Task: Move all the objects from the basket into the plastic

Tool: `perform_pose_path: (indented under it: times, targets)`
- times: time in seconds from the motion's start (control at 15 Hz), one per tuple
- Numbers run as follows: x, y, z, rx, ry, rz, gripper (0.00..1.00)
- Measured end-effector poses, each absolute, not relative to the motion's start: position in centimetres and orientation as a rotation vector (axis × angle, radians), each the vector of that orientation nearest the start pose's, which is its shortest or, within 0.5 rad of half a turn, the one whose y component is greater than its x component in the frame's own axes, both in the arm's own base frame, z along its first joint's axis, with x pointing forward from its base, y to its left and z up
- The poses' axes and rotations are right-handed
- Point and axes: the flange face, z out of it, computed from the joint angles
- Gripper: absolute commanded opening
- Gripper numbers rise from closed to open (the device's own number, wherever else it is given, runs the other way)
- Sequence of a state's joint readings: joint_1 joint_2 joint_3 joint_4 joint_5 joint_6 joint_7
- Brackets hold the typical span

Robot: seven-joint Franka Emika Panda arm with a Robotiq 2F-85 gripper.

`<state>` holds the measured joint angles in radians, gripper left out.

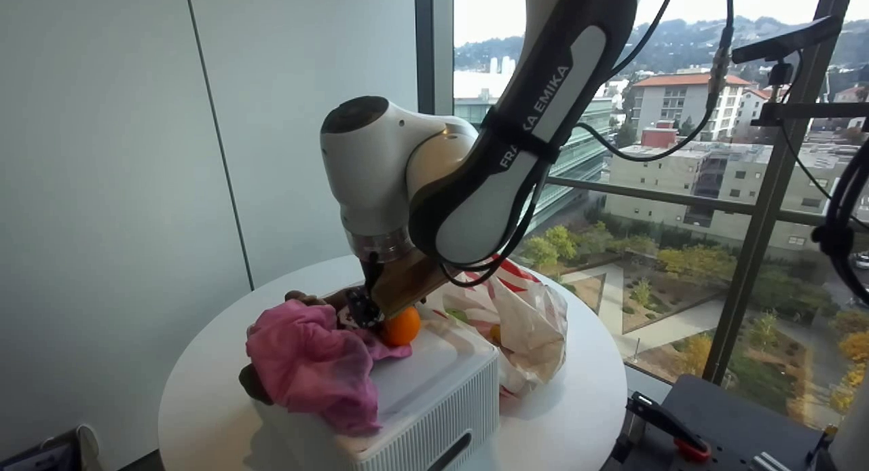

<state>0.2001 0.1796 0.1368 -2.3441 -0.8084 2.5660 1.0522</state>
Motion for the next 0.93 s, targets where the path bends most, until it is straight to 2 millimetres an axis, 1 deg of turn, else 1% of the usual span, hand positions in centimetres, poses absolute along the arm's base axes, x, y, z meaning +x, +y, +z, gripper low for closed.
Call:
perform_pose_path:
  times: [0.13,0.33,0.47,0.6,0.8,0.93]
  targets:
    - [48.5,17.9,25.7,-3.378,0.131,-0.525,0.44]
    - [48.5,18.4,26.6,-3.333,0.213,-0.454,0.43]
    - [47.9,18.7,27.7,-3.343,0.189,-0.347,0.43]
    - [46.9,18.6,29.3,-3.400,0.153,-0.210,0.43]
    - [45.4,16.9,31.5,-3.518,0.156,-0.067,0.43]
    - [44.9,15.0,32.3,-3.604,0.181,-0.021,0.43]
